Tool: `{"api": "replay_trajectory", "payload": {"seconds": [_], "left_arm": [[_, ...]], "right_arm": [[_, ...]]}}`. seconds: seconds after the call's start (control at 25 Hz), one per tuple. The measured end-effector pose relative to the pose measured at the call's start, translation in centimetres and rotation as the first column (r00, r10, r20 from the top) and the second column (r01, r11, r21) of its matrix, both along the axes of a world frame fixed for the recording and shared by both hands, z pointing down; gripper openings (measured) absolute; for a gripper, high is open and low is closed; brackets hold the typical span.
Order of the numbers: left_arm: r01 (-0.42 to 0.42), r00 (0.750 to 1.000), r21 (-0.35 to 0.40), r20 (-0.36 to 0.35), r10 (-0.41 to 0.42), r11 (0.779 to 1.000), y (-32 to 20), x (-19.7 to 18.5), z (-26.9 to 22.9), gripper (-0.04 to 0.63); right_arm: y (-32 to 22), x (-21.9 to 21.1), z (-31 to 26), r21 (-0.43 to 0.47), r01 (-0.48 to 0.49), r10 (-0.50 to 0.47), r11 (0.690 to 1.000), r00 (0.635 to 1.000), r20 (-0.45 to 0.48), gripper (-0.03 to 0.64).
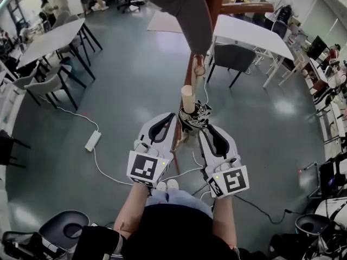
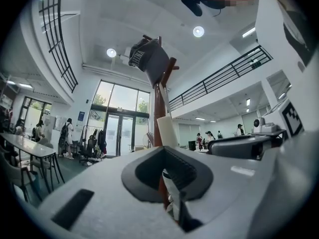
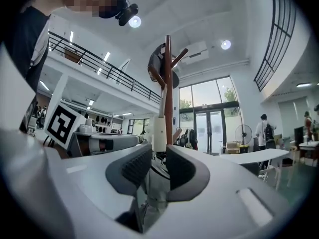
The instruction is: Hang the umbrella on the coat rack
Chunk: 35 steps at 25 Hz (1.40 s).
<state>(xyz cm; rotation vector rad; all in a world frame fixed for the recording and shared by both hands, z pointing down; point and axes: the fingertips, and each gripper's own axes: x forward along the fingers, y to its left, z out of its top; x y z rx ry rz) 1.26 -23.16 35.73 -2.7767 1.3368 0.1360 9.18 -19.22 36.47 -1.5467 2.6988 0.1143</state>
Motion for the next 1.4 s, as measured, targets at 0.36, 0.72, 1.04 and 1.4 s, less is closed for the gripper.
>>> {"api": "replay_trajectory", "payload": {"seconds": [0.36, 0.72, 1.04, 1.4], "left_arm": [[0.033, 0.999, 0.000, -0.006, -0.033, 0.999, 1.0, -0.2, -1.6, 0.005], [0.040, 0.999, 0.006, 0.002, -0.040, 0.999, 1.0, -0.6, -2.4, 0.005], [0.037, 0.999, 0.004, 0.002, -0.037, 0.999, 0.9, -0.6, -2.3, 0.005], [0.038, 0.999, 0.002, 0.006, -0.038, 0.999, 0.5, -0.3, -2.1, 0.005]], "right_arm": [[-0.8, -0.9, -3.8, 0.084, -0.108, 0.100, 0.991, 0.991, 0.092, 0.008], [-1.4, -0.8, -3.3, 0.074, -0.149, 0.143, 0.986, 0.986, 0.082, 0.006], [-1.4, -0.7, -3.2, 0.075, -0.151, 0.144, 0.986, 0.986, 0.082, 0.006], [-1.5, -0.4, -2.6, 0.067, -0.142, 0.136, 0.988, 0.987, 0.086, 0.006]]}}
